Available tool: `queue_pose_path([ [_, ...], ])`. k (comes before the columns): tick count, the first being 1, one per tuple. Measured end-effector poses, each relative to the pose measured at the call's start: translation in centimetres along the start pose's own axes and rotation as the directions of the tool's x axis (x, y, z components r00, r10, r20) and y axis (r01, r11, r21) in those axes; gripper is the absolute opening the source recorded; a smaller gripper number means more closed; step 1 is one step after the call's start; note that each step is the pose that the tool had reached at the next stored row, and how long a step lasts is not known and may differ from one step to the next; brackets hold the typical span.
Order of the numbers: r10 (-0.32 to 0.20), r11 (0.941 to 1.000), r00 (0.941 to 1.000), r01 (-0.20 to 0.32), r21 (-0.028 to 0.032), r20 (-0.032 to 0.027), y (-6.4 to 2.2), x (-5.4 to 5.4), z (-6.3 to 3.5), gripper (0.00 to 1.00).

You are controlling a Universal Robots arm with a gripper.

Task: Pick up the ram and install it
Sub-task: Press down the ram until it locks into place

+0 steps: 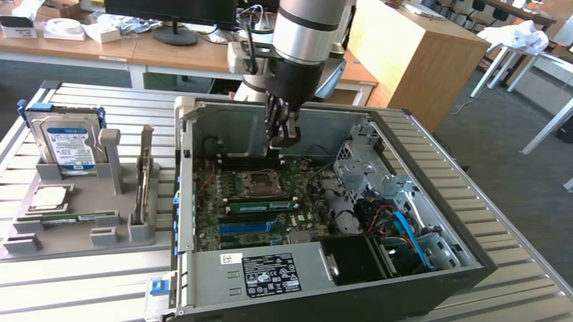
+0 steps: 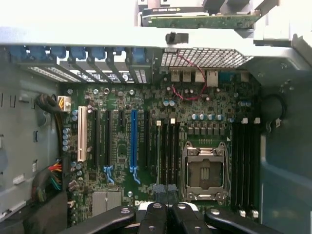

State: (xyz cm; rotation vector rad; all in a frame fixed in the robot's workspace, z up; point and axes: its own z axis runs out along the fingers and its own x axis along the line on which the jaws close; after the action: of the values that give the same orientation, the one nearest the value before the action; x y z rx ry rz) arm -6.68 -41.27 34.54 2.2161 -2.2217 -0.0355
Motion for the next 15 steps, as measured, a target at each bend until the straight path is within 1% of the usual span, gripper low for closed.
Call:
queue_pose_path([
  [10, 0.0, 1.0, 1.0, 0.0, -0.0004, 0.0, -1.7, 0.0, -0.03, 0.1],
  [15, 0.0, 1.0, 1.0, 0.0, -0.0003, 0.0, -2.29, 0.1, -0.04, 0.1],
])
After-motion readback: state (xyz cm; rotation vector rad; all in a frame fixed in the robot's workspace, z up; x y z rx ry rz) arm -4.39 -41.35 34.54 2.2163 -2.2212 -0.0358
